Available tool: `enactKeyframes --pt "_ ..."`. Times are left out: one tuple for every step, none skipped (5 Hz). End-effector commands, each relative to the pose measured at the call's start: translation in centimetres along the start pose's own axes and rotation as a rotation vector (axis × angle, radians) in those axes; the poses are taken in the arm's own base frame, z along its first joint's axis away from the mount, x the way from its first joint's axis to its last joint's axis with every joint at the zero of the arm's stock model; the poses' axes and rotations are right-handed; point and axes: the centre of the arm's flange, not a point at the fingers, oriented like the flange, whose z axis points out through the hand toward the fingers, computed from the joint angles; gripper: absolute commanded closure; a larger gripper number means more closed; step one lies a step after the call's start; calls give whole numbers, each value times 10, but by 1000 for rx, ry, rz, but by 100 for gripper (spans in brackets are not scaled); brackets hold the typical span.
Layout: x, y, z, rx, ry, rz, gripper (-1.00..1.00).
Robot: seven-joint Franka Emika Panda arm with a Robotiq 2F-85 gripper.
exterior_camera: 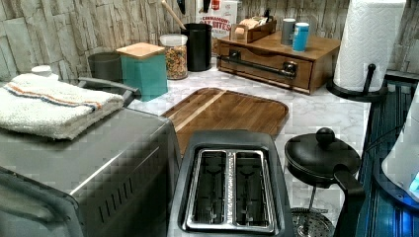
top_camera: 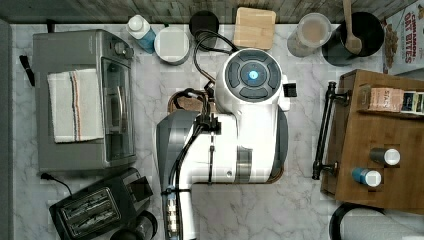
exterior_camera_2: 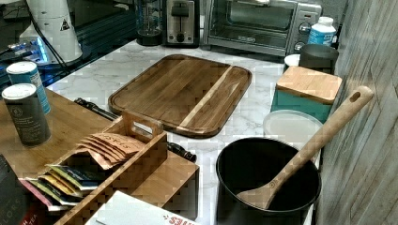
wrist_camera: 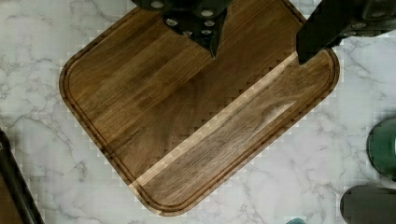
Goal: Open the drawer.
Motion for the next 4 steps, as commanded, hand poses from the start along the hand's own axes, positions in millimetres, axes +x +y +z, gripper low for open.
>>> enactKeyframes --pt "-3 3 0 2 -3 2 -100" --pt "6 23 13 -14 48 -68 -100" --pt "25 50 27 -19 107 -137 -100" --pt "51 80 40 -15 117 -177 -100"
